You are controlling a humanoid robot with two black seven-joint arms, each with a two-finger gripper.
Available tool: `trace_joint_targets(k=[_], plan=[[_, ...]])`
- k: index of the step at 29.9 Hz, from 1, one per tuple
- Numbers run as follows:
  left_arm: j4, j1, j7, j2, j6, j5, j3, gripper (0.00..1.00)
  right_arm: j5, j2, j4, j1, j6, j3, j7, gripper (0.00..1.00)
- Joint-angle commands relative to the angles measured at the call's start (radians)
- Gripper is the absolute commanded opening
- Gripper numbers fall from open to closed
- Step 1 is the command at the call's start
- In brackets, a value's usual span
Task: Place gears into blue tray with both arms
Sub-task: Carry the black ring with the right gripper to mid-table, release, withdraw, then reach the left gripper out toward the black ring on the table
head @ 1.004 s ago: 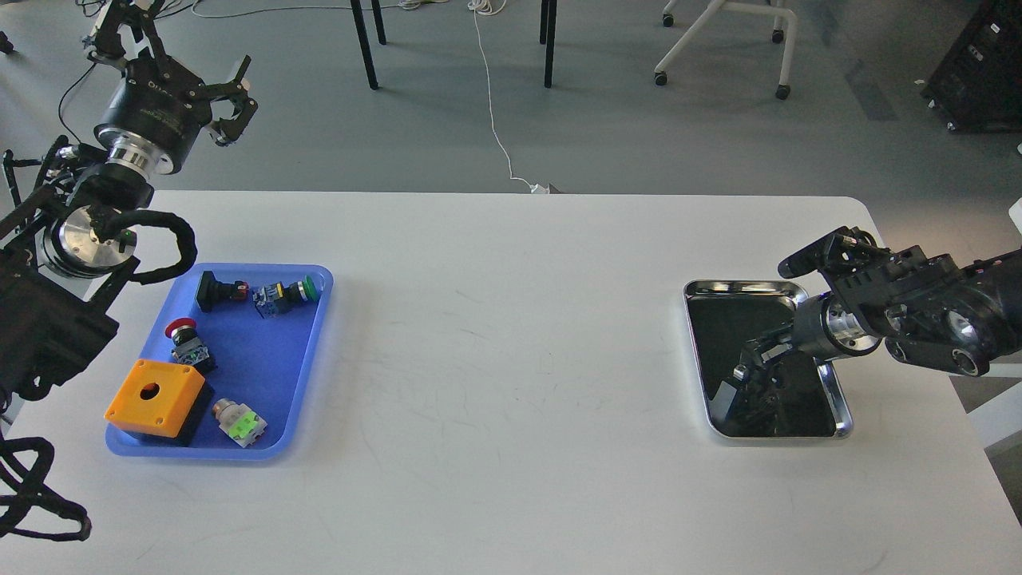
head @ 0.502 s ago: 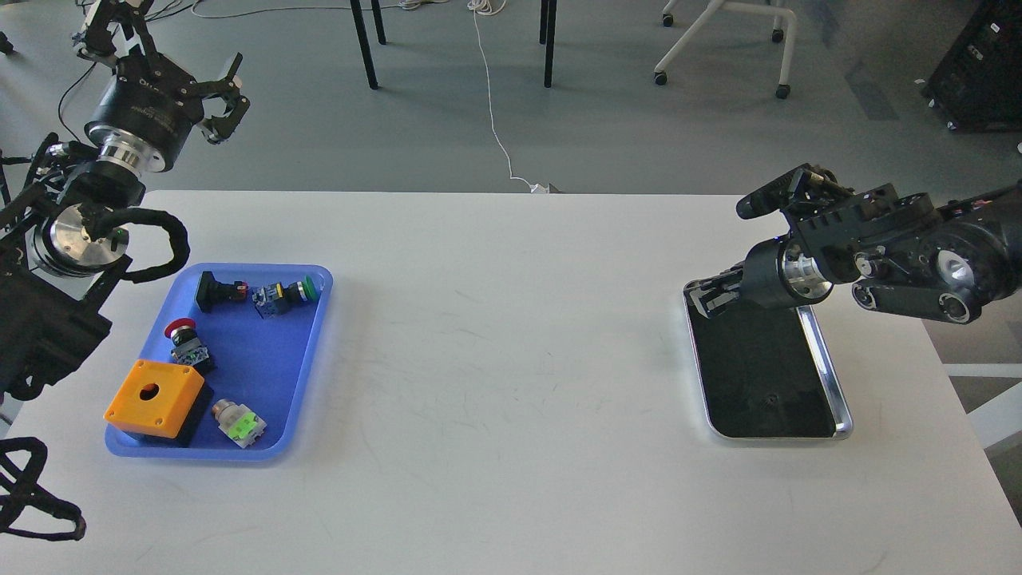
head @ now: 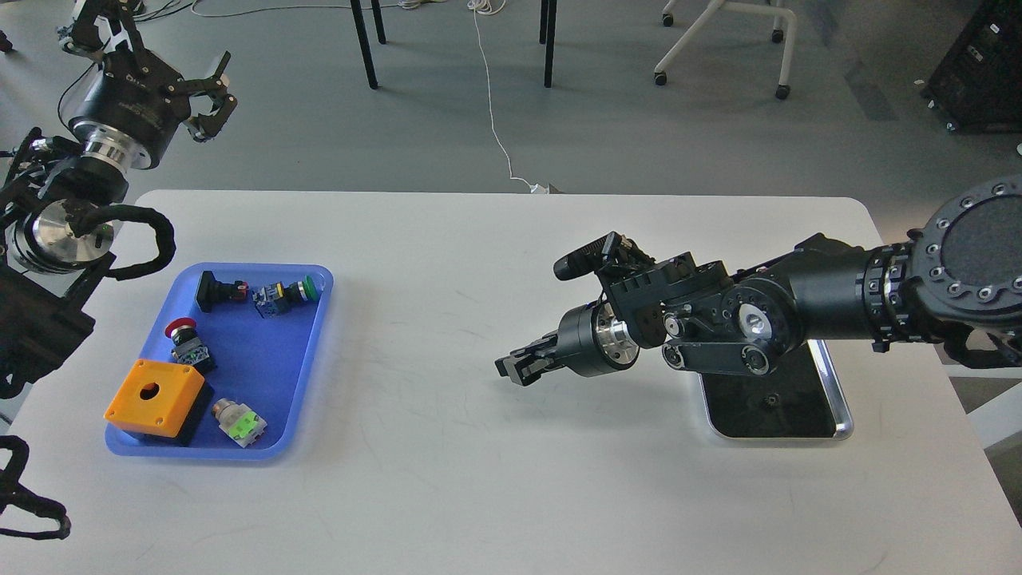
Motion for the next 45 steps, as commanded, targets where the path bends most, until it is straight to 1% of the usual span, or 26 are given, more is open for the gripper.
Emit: trace_joint_targets(k=[1, 6, 8, 9, 11, 12, 19, 22, 24, 28, 32, 34, 37, 42, 45], plan=[[-0.004, -0.003, 0.005, 0.019, 0.003, 0.0, 0.002, 0.98, -0.009, 0.005, -0.03, -0.079, -0.01, 0.043, 0.003, 0.23], [-0.005, -0.005, 0.007, 0.033, 0.008, 0.002, 0.003, 0.98, -0.015, 0.005, -0.082, -0.142, -0.022, 0.071, 0.003, 0.24], [-0.007, -0.005, 0.009, 0.036, 0.011, 0.002, 0.003, 0.98, -0.015, 0.005, -0.085, -0.147, -0.036, 0.071, 0.003, 0.27], [-0.007, -0.006, 0.007, 0.036, 0.009, 0.002, 0.003, 0.98, -0.015, 0.005, -0.087, -0.147, -0.045, 0.073, 0.003, 0.32], [-0.007, -0.008, 0.007, 0.036, 0.011, 0.002, 0.003, 0.98, -0.015, 0.005, -0.087, -0.147, -0.073, 0.076, 0.002, 0.52], [-0.007, -0.009, 0.007, 0.036, 0.012, 0.002, 0.003, 0.98, -0.015, 0.005, -0.087, -0.147, -0.082, 0.079, 0.002, 0.57], [-0.021, -0.012, 0.007, 0.041, 0.025, 0.002, 0.003, 0.98, -0.009, 0.005, -0.08, -0.13, -0.093, 0.092, 0.002, 0.73], [-0.03, -0.012, 0.01, 0.056, 0.025, 0.002, 0.003, 0.98, -0.002, 0.005, -0.087, -0.108, -0.093, 0.175, 0.0, 0.85], [-0.053, -0.008, 0.018, 0.085, 0.023, 0.003, 0.025, 0.98, 0.003, -0.068, -0.087, -0.087, -0.089, 0.278, -0.002, 0.96], [-0.087, -0.015, 0.03, 0.175, 0.011, 0.003, 0.175, 0.98, 0.006, -0.211, -0.073, -0.091, -0.073, 0.454, -0.003, 0.97], [-0.101, -0.052, 0.032, 0.225, -0.027, 0.005, 0.217, 0.98, 0.012, -0.334, -0.073, -0.128, -0.07, 0.609, 0.0, 0.97], [-0.131, -0.058, 0.045, 0.258, -0.041, 0.028, 0.229, 0.98, 0.023, -0.39, -0.071, -0.171, -0.07, 0.722, 0.0, 0.97], [-0.25, -0.06, 0.058, 0.277, -0.022, 0.113, 0.233, 0.98, 0.099, -0.438, -0.07, -0.266, -0.066, 0.905, 0.0, 0.97], [-0.513, -0.054, 0.058, 0.269, 0.098, 0.368, 0.235, 0.98, 0.236, -0.458, -0.07, -0.416, -0.035, 1.184, 0.002, 0.98], [-0.62, -0.051, 0.056, 0.248, 0.124, 0.523, 0.278, 0.98, 0.287, -0.487, -0.07, -0.472, 0.0, 1.31, 0.0, 0.98]])
